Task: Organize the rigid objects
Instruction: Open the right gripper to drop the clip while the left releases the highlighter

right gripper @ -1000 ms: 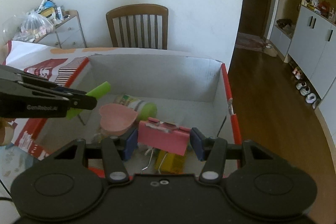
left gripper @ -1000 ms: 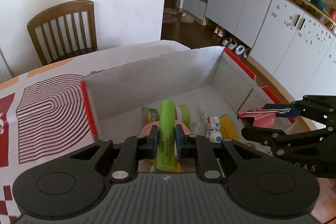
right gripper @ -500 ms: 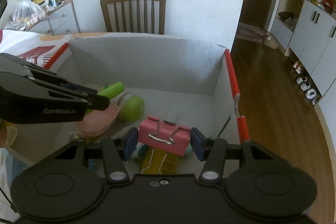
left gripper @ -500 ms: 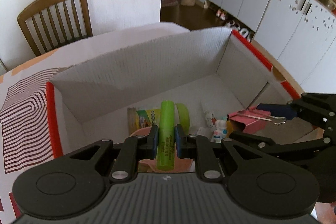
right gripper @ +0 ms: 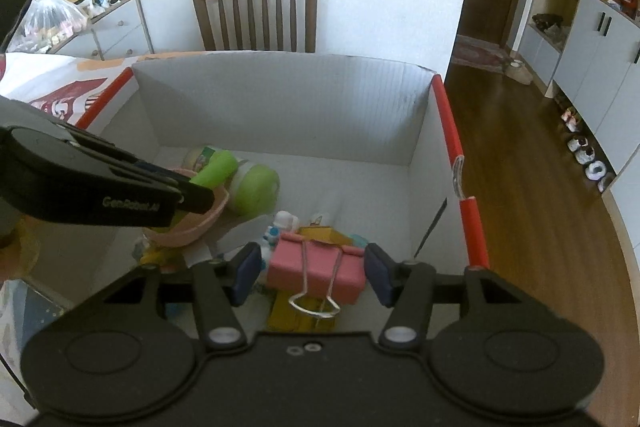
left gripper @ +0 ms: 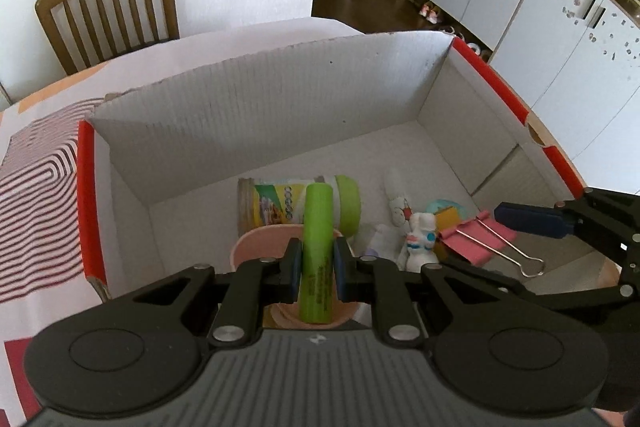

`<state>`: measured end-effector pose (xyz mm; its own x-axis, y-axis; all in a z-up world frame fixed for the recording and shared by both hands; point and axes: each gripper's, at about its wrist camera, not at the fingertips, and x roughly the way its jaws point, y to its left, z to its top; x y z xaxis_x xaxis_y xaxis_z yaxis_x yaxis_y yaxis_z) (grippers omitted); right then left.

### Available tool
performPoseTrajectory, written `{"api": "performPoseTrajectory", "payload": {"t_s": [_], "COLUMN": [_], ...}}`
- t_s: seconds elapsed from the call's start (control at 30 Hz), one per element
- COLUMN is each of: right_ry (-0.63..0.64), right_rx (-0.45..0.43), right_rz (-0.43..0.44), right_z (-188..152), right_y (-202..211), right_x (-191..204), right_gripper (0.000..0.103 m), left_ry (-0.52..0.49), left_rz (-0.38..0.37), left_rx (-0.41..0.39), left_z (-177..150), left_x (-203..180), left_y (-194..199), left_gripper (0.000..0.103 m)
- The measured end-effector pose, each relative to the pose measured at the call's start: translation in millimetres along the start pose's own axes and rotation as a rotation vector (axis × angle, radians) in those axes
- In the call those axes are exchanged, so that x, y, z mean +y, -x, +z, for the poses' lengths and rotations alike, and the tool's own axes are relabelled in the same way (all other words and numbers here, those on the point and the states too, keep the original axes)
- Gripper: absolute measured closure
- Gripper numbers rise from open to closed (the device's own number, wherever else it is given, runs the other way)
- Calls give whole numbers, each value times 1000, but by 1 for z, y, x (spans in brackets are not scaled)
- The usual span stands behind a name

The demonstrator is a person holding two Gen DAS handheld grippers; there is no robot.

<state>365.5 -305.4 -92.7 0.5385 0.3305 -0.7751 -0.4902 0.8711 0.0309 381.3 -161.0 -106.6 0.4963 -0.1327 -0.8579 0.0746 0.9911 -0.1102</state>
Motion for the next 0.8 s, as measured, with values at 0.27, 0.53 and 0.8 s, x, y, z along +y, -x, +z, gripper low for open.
{"api": "performPoseTrajectory", "payload": {"t_s": [0.27, 0.53, 0.8], "right_ry": [-1, -22, -37], "right_rx": [-23, -64, -110], "right_rz": [12, 35, 52], "right_z": [-2, -2, -3], "right_y": [17, 38, 59], "right_x": [7, 9, 10], "right_gripper": [41, 39, 31], "left_ry": [23, 41, 27], "left_rz": [4, 13, 25], "left_rx": [-2, -45, -115], "left_z": [-7, -14, -22], "left_x": [0, -1, -4], "left_y": [12, 36, 65], "left_gripper": [87, 87, 87]}}
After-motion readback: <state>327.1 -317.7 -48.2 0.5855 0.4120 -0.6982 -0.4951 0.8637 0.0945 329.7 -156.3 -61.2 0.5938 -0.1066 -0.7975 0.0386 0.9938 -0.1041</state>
